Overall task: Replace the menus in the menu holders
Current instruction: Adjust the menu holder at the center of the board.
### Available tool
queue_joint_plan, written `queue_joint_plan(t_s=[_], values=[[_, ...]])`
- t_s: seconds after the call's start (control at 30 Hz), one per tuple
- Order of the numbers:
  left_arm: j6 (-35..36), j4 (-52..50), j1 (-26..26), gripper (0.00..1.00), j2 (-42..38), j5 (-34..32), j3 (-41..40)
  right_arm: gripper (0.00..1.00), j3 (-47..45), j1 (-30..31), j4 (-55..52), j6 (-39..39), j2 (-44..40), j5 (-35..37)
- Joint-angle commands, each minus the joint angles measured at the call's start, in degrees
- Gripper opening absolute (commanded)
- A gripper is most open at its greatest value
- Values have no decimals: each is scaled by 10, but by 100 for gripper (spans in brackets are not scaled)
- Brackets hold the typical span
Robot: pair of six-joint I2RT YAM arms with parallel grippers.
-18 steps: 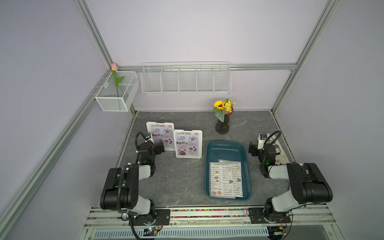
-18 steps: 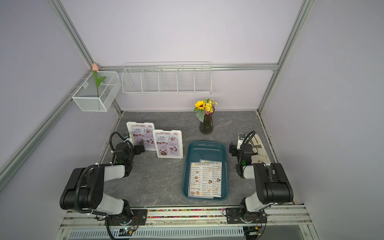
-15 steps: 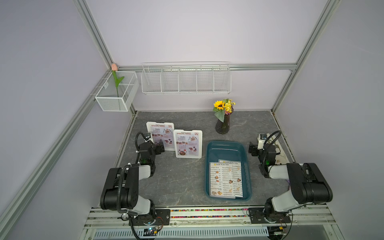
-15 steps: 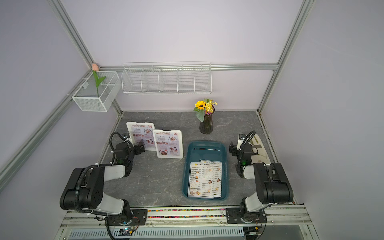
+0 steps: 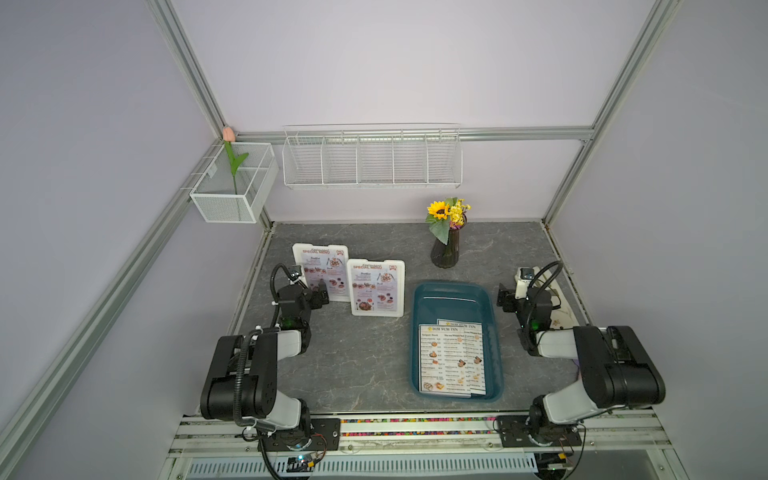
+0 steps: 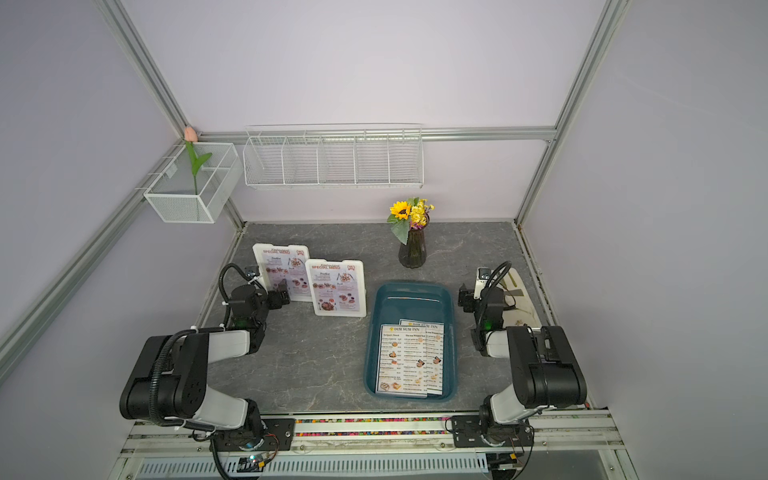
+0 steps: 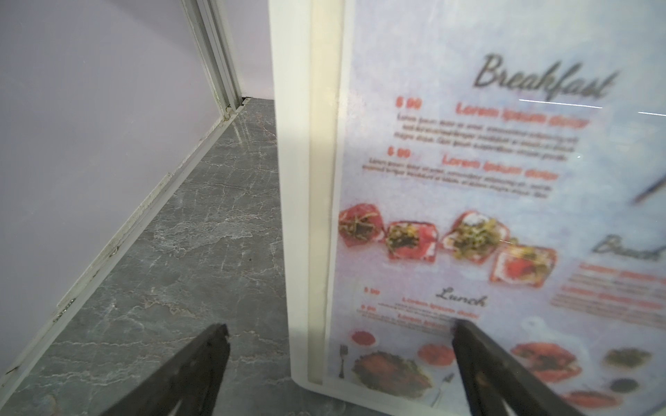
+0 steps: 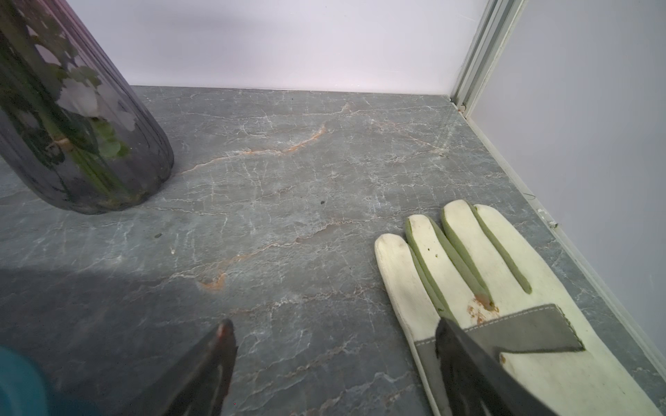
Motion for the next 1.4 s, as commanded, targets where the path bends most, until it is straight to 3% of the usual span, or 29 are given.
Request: queue_joint_plan(t_s=[0.0,0.27,0.37,0.43,0.53,0.67,0.8,0.9,1.03,1.2,1.37], values=[[-8,8,4,99,6,-8,14,89,7,-3,15,-9,6,3],[-8,8,4,99,6,-11,14,89,6,-4,15,-9,4,2],[-32,-3,3,99,-8,-76,27,89,16,-4,-11,-8,-7,1],[-58,-151,4,99,-46,-119,83,89,48,-4,-95,-10,-36,-2],[-54,-266,4,99,-81,-140,142,89,129,-2,-254,-24,-70,-36],[-68,-385,4,99,-121,-166,209,89,184,6,-334,-28,-128,-86],[-129,-498,6,99,-129,-170,269,89,232,23,-403,-8,-164,-141],[-154,-573,6,99,-143,-112,303,89,258,70,-424,8,-173,-187],[-217,-639,-4,99,-193,-90,293,89,294,175,-456,6,-154,-208],[-251,-697,-77,99,-268,-109,252,90,319,290,-451,-8,-118,-241],[-297,-745,-128,99,-294,-104,216,90,328,362,-433,-23,-63,-264]])
